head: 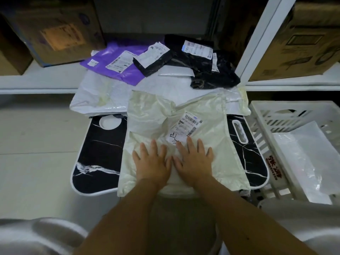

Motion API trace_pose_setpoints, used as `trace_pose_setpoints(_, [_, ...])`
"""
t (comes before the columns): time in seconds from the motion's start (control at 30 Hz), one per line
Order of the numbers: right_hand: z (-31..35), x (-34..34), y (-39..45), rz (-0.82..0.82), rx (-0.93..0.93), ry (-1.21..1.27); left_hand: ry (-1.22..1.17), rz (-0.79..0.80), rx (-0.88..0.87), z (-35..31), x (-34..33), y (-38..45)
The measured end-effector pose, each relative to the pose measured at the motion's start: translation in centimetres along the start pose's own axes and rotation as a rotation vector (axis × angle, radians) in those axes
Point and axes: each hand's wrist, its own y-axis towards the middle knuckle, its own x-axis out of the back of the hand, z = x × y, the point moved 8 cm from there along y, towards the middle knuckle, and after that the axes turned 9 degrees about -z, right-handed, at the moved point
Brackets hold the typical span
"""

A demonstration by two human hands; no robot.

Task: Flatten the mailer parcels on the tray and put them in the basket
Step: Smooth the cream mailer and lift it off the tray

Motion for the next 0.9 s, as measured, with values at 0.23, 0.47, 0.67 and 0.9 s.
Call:
trace_pose_setpoints(0.23, [-1.1, 6.1, 2.5, -0.617, -0.03, 0.044, -0.069, -0.515, -0.027, -0.6, 5.7, 3.4])
trace_pose_setpoints(0.47, [-1.4, 2.2, 6.2, -0.134, 0.046, 0.02, 0.046, -0.177, -0.109, -0.7, 2.3, 6.1])
trace_pose_setpoints(0.67, [-2.0, -0.3, 6.0, 0.023, 0.016, 0.027, 0.019, 0.04, -0.101, -0.2, -0.7, 5.9])
trace_pose_setpoints(0.9, [-2.0, 0.6, 6.6, -0.032, -0.015, 0.03, 0.029, -0.097, -0.083, -0.6, 1.6, 7.0])
